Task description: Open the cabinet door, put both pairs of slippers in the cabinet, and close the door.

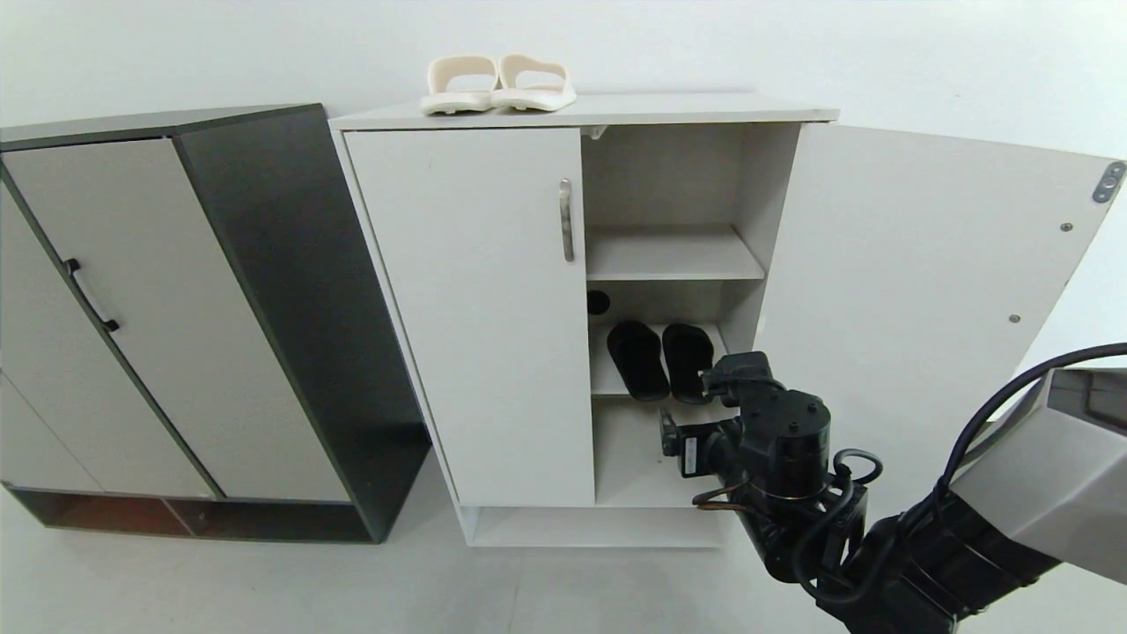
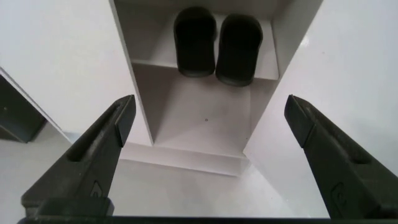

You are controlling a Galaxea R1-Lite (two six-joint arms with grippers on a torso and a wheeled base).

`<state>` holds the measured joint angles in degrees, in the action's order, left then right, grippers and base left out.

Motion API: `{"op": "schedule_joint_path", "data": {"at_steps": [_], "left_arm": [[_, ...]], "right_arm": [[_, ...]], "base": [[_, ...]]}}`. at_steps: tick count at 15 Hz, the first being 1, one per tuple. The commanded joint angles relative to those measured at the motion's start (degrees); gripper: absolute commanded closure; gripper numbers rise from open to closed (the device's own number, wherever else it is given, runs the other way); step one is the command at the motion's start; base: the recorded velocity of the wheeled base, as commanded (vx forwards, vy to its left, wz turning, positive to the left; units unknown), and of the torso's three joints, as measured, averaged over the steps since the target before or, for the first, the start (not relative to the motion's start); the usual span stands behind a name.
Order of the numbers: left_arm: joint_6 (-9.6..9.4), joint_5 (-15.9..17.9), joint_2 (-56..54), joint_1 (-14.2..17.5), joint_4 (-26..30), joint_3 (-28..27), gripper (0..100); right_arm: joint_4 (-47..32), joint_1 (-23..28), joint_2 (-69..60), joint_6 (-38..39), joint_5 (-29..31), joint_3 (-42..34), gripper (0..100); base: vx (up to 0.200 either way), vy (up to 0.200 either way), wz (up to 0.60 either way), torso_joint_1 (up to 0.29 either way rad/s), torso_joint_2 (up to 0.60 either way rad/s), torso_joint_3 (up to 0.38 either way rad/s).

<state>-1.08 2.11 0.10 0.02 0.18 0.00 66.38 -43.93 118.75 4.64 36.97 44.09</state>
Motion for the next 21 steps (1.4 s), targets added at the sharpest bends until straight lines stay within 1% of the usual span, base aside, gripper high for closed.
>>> {"op": "schedule_joint_path", "data": {"at_steps": [1,6,9,21], "left_arm": [[-0.06,0.0,0.08,0.06,-0.01,0.0,100],[0.03,0.0,0.08,0.06,-0.01,0.0,100],[0.12,0.0,0.08,0.06,-0.01,0.0,100],[0.12,0.0,0.08,-0.02,-0.01,0.0,100]], "right_arm": [[0.42,0.34,-0.36,0.01,0.03,-0.76,0],[0.68,1.04,0.87,0.1,0.03,-1.03,0],[2.26,1.92,1.31,0.19,0.03,-1.47,0],[2.44,1.75,1.31,-0.07,-0.06,-1.38,0]], "base": [[0.0,0.0,0.0,-0.002,0.0,0.051],[0.0,0.0,0.0,0.0,0.0,0.0],[0.0,0.2,0.0,-0.001,0.0,0.004],[0.0,0.2,0.0,0.003,0.0,0.004]]}}
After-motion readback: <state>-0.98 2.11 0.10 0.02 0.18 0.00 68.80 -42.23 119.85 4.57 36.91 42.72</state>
